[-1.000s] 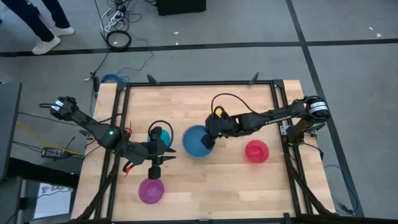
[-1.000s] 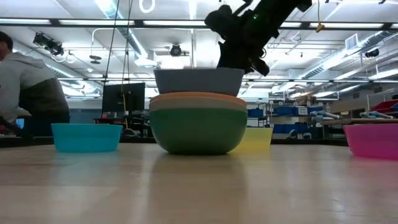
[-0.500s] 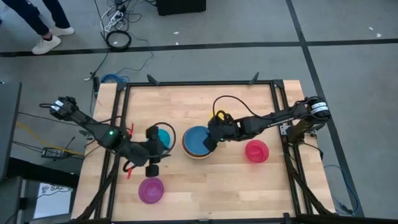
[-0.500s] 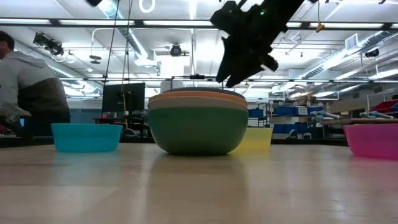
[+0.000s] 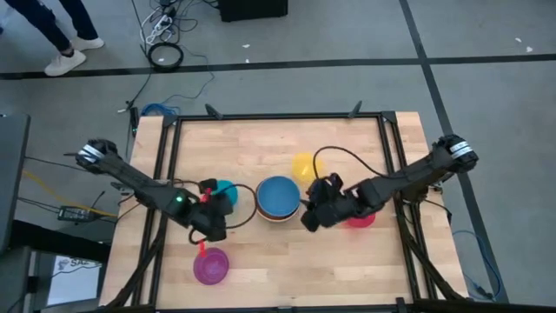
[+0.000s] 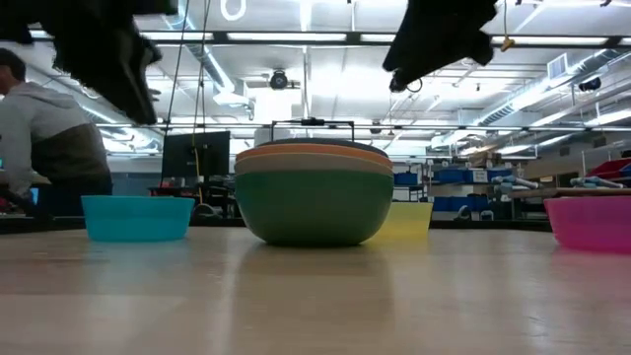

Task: Nest bowls inside each other
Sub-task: Stack the light blue bowl on top of the blue bowl

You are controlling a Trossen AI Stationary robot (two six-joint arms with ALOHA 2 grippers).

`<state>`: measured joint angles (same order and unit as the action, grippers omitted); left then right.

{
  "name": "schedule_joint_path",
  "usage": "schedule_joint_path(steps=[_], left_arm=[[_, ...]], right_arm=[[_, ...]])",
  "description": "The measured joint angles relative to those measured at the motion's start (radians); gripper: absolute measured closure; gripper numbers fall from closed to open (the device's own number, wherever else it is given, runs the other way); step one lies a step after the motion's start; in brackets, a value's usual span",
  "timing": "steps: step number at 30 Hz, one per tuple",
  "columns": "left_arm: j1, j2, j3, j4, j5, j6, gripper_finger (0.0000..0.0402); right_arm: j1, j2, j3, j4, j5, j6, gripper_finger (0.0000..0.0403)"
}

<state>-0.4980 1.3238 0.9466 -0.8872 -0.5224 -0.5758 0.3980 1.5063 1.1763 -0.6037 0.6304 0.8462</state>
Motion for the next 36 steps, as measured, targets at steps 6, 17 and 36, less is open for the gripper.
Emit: schedule_joint_path(steps=[6,17,36], left_arm=[[0.049,0.093,-0.016,-0.006,0.01,-0.161,0.0296],[0.125,0.173,-0.016,-0.015,0.211,-0.327,0.0296],[0.214,0.321,-0.016,-0.014,0.228,-0.268,0.0299]], right_arm=[[0.074,0.011,0.0,-0.006,0.002,0.09,0.0262],[0.097,0.046,0.0,-0.003,0.004,0.146,0.0262],[0.097,0.046,0.0,-0.005,0.004,0.146,0.0262]])
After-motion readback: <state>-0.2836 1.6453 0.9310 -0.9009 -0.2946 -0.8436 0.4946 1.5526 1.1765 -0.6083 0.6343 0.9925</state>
